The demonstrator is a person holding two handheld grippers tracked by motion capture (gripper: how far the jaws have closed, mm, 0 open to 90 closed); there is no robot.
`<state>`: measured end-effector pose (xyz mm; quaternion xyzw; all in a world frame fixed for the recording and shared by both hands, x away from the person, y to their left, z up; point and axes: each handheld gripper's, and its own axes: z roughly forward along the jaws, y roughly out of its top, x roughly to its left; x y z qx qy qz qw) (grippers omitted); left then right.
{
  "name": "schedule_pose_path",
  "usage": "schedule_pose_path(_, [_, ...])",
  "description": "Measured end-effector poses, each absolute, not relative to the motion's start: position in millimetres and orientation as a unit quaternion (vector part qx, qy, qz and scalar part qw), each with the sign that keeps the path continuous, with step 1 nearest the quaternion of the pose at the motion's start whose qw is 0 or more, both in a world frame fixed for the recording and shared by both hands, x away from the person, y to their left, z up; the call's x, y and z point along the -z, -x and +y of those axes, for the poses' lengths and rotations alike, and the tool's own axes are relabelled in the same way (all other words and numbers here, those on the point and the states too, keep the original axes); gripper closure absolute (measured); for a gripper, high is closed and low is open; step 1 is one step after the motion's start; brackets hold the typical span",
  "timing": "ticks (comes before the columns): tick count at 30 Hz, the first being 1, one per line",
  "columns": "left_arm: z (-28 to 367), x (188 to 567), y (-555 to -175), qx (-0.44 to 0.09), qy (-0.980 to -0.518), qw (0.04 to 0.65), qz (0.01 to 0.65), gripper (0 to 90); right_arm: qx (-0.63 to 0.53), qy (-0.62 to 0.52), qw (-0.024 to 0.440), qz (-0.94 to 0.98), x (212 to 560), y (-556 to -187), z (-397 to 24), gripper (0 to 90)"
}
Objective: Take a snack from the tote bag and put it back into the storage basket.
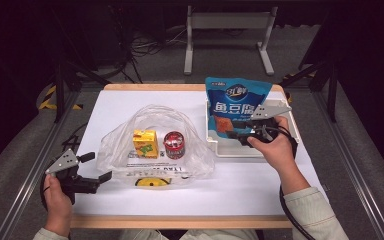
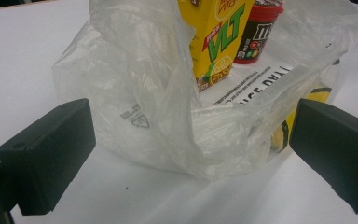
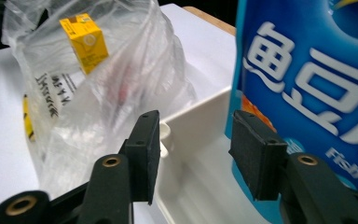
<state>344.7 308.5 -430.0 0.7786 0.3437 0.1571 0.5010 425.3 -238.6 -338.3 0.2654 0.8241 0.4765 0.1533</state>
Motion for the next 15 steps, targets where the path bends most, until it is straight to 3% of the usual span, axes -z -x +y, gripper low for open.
schedule_pose_path(15, [308.5,430.2,-345.0,-0.157,-0.778,0.503,0.342,0.6,-0.508,-0.219,0.124,0.824,324.4,-425.2,-195.5,40.9])
